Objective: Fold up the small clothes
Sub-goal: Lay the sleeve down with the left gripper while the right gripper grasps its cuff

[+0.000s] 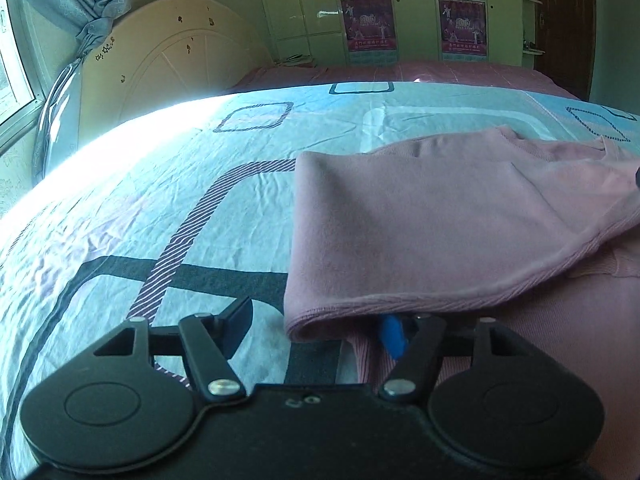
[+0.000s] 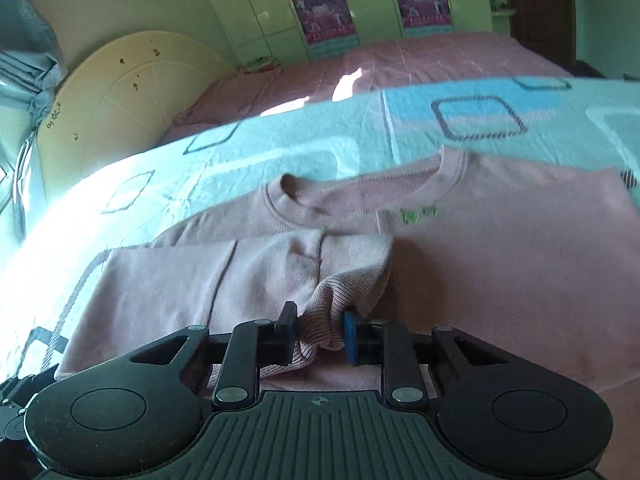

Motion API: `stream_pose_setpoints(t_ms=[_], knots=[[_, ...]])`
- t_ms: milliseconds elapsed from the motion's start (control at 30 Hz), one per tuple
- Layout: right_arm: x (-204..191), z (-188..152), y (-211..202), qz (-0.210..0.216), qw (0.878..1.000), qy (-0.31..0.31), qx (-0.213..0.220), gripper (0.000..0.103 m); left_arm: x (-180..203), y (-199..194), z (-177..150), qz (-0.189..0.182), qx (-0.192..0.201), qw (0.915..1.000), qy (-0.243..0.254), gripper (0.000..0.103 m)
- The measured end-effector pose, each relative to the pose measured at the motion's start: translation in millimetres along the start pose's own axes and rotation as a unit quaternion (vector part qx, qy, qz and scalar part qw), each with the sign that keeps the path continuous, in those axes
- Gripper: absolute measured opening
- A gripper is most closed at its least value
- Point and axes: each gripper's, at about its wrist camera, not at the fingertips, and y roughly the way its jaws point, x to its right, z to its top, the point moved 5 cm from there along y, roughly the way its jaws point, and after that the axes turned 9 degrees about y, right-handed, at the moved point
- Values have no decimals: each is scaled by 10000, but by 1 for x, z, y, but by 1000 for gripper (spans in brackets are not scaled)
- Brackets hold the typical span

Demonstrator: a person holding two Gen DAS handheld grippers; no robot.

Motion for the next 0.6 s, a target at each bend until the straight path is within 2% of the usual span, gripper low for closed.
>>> stream_pose_setpoints(t_ms=[67,100,133,267,300,367,433,467,500,533,567,600], knots=[[-2,12,-18,-129,9986,-352,384,22,2,0,0,4,38,10000,49,62],[1,16,-24,-187,9977,-442,469,22,4,1,0,-34,47,10000,57,56],[6,20,-28,-231,9973,-494,494,22,4,1,0,-73,39,10000,51,53],[32,19,-27,-504,9967,-471,418,22,12,-1,-1,-286,75,9996,52,25],[42,15,-22,-634,9964,-429,361,22,14,-2,-2,-313,77,9994,102,22],[62,4,-11,-805,9965,-240,-18,22,15,-3,-3,-345,44,9993,137,22],[78,-8,-5,-689,9967,-4,-431,23,13,-5,-3,-448,-33,9989,159,23],[81,-11,-8,-676,9967,3,-445,24,10,-8,-2,-518,-64,9985,177,27],[84,-12,-13,-682,9969,-3,-397,29,7,-11,-2,-606,-78,9980,153,34],[88,-10,-18,-756,9966,-10,-317,45,3,-15,-3,-708,-130,9974,102,36],[92,-9,-25,-807,9965,-1,-216,56,-1,-18,-3,-777,-164,9968,41,43],[96,-5,-32,-812,9966,52,-129,59,-7,-23,-3,-830,-173,9964,-70,57]])
